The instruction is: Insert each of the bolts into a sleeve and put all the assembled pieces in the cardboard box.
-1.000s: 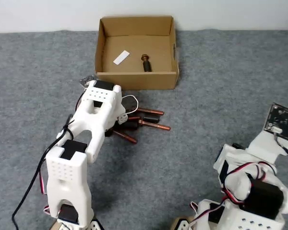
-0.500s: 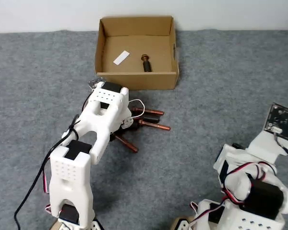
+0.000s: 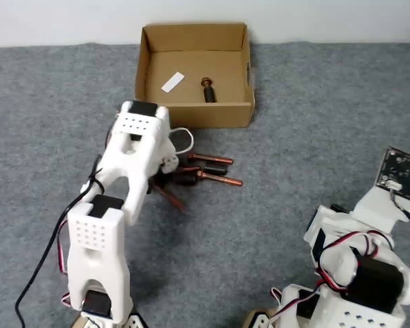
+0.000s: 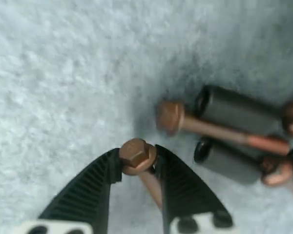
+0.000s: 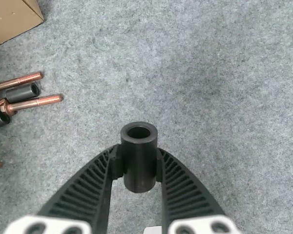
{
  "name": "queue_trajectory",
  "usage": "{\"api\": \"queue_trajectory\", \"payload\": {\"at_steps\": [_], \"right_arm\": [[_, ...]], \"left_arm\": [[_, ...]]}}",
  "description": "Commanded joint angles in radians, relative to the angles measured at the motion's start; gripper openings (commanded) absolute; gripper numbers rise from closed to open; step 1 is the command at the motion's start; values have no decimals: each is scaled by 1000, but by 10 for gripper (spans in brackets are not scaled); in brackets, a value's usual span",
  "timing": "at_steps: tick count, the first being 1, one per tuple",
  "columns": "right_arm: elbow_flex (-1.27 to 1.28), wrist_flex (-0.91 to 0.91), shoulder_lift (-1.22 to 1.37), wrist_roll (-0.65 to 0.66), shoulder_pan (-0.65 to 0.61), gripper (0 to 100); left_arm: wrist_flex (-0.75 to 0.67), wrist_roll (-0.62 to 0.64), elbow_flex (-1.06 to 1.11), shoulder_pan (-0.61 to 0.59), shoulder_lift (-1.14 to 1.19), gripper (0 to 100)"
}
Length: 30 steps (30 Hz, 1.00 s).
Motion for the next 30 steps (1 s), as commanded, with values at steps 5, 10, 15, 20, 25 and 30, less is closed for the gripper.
{"api": "queue_trajectory", "payload": {"at_steps": [5,10,15,20,25,30], "right_arm": [[-6,31,-8,-3,7,9],[-6,31,-8,-3,10,9],[-6,31,-8,-3,10,9],[-6,33,-8,-3,10,9],[-6,33,-8,-3,10,9],[-6,33,-8,-3,10,9]], "left_arm": [[49,-11,30,94,-11,23],[20,-11,101,97,-11,82],[21,-11,133,98,-12,223],[71,-11,139,110,-12,201],[72,-9,193,160,-14,187],[72,12,240,233,-12,187]]}}
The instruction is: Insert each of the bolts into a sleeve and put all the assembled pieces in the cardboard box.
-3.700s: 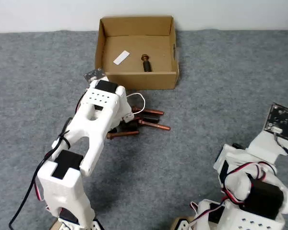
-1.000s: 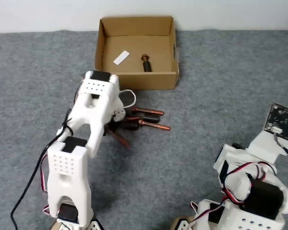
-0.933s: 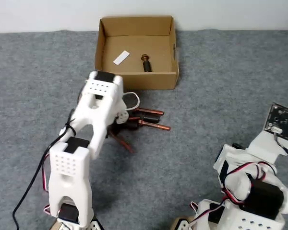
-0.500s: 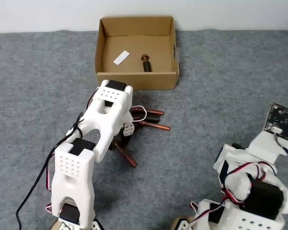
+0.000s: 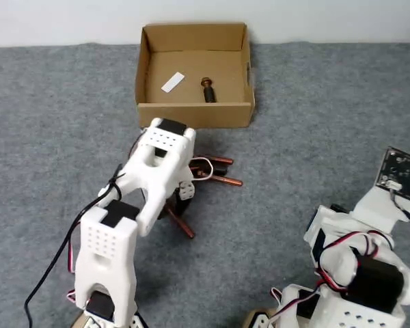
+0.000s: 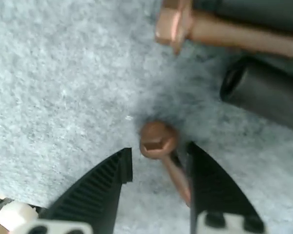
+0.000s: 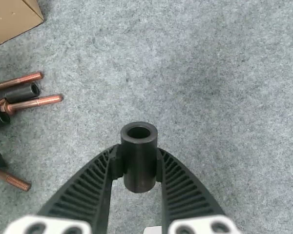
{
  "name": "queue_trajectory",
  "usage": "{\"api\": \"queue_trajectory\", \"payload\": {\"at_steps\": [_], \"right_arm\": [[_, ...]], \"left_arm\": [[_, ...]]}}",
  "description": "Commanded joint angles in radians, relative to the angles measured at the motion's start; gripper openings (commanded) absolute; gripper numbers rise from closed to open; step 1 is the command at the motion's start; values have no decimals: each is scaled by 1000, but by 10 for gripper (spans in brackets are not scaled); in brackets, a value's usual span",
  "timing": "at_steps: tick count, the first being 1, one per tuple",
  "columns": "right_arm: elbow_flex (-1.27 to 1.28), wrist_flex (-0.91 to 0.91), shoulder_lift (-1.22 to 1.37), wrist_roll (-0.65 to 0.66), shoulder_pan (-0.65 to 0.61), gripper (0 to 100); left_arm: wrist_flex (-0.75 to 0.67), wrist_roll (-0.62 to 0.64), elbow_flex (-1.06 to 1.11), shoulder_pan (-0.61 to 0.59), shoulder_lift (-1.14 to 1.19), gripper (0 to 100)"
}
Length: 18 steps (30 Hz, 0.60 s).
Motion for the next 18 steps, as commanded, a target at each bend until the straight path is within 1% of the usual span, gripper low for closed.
{"api": "queue_trajectory", "payload": {"at_steps": [1,4,8,10,14,18], "right_arm": [[-6,33,-8,-3,10,9],[-6,33,-8,-3,12,9],[-6,33,-8,-3,12,9],[-6,33,-8,-3,12,9],[-6,33,-8,-3,12,9],[-6,33,-8,-3,12,9]], "left_arm": [[31,6,51,81,0,187],[29,9,59,84,0,187],[11,11,59,60,0,180],[-14,11,59,37,0,141],[-81,11,59,-18,2,10],[-133,11,59,-43,0,6]]}}
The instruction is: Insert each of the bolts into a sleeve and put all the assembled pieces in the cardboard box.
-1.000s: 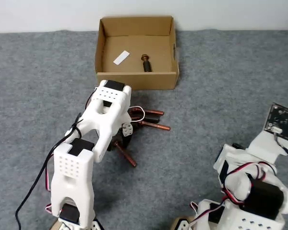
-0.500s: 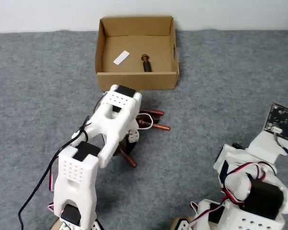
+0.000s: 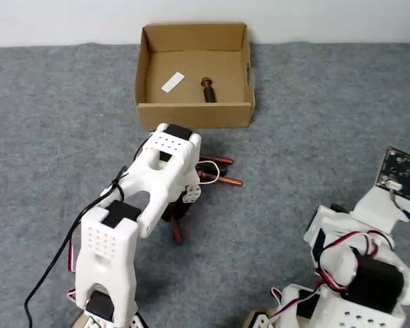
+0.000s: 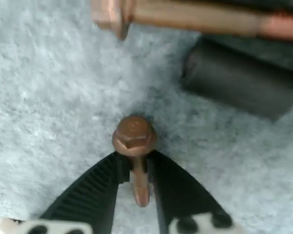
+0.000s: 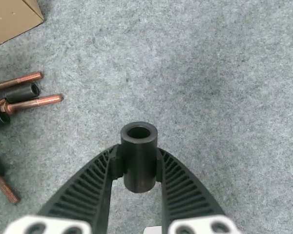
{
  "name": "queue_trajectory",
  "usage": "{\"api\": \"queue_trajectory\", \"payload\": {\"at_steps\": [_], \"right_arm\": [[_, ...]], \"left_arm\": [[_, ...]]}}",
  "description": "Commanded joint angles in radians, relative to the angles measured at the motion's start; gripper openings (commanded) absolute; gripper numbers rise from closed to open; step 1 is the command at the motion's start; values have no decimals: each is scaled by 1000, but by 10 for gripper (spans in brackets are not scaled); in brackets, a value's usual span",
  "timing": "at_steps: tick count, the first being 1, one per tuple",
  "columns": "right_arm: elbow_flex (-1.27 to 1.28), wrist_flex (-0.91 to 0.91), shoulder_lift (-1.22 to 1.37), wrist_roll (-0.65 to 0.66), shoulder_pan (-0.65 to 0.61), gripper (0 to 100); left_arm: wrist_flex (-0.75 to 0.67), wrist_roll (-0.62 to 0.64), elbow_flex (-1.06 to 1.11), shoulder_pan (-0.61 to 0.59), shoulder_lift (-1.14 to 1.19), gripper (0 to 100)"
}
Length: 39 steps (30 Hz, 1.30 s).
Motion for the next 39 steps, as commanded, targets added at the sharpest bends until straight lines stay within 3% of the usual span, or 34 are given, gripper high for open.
{"api": "queue_trajectory", "payload": {"at_steps": [1,12,18,27,33,39], "right_arm": [[-6,33,-8,-3,12,9],[-12,31,-10,-3,7,9],[-15,36,-12,5,5,9],[-72,35,-174,167,10,9],[-54,2,-205,161,7,9],[20,-15,-208,110,5,9]], "left_arm": [[-37,15,19,-32,8,6],[106,6,-22,60,-130,5],[106,-54,-19,146,-413,5],[104,-158,-4,180,-842,5],[68,-226,185,239,-1088,5],[-72,-230,493,293,-1393,5]]}}
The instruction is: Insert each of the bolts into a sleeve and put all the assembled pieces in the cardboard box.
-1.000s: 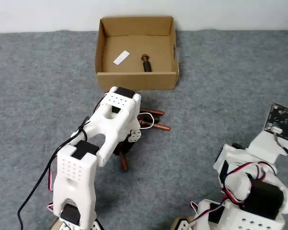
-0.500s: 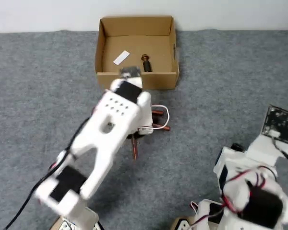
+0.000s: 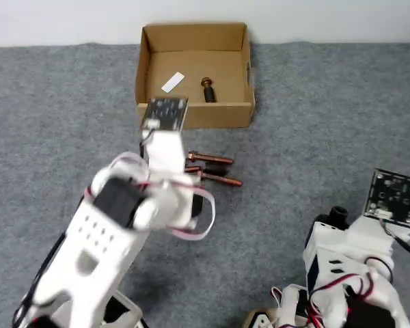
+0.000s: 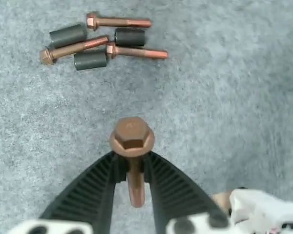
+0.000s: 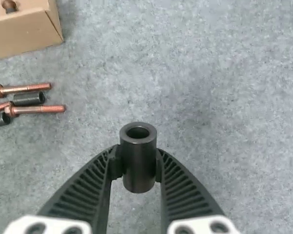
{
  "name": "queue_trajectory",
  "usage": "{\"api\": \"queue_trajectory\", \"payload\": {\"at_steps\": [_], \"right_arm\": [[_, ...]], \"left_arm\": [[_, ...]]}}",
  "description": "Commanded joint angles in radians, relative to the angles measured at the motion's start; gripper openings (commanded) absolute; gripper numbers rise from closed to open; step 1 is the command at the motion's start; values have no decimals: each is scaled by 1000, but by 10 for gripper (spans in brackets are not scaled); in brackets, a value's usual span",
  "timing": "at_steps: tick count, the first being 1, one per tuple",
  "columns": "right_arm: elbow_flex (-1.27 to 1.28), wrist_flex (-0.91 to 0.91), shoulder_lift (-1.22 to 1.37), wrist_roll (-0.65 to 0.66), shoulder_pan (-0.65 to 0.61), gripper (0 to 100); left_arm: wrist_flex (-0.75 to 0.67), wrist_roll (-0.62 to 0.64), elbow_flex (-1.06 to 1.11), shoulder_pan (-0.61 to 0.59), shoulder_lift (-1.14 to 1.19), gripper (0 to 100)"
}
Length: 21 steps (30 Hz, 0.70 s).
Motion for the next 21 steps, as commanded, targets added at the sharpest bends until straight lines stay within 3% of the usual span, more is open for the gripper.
{"api": "queue_trajectory", "payload": {"at_steps": [1,9,16,21], "right_arm": [[-3,-15,-2,-40,5,9],[2,-134,-2,-87,-193,9],[15,-209,-1,-196,-556,9],[146,-334,-2,-199,-753,9]], "left_arm": [[-106,-12,156,25,-221,5],[-130,-12,343,21,-516,5],[-183,-91,348,21,-677,5],[-275,-92,348,21,-787,5]]}}
